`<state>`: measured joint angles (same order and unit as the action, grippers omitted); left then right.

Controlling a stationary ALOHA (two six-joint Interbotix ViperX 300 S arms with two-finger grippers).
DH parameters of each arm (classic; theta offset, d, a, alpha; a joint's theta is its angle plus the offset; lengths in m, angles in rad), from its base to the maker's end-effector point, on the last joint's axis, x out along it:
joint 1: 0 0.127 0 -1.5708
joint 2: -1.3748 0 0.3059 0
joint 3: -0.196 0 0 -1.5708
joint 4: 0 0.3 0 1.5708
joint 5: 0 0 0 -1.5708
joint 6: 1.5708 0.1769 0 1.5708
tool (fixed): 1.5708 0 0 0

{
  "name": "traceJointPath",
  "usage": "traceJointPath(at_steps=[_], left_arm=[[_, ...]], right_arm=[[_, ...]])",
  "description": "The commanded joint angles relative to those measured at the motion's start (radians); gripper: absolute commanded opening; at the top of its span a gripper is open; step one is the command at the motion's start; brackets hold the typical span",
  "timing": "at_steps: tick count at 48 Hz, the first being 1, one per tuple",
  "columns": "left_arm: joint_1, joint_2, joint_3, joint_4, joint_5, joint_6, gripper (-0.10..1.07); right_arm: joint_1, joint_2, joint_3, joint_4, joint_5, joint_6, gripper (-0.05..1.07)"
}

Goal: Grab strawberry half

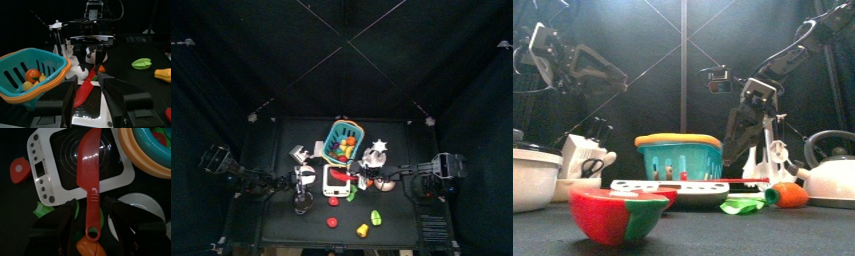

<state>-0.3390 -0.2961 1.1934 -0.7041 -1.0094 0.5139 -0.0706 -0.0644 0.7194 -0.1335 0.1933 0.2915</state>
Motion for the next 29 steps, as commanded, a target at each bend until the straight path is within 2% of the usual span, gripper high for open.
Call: traceJointPath(at_steps=[1, 9, 15, 29], left_arm=[[0.002, -0.003, -0.009, 0.003, -0.003, 0.003, 0.77], [0.003, -0.006, -0.015, 0.002, -0.003, 0.000, 0.77], [-0.006, -0.009, -0.031, 0.003, -0.003, 0.003, 0.77], [-0.021, -0.009, -0.009, -0.002, -0.003, 0.000, 0.77]], right_arm=[[0.044, -0.012, -0.046, -0.026, -0.025, -0.005, 0.84], [0.138, 0.037, -0.118, -0.126, -0.072, 0.008, 0.84], [0.193, 0.100, -0.186, -0.153, -0.078, 0.011, 0.84], [0.230, 0.252, -0.290, -0.150, -0.081, 0.009, 0.84]])
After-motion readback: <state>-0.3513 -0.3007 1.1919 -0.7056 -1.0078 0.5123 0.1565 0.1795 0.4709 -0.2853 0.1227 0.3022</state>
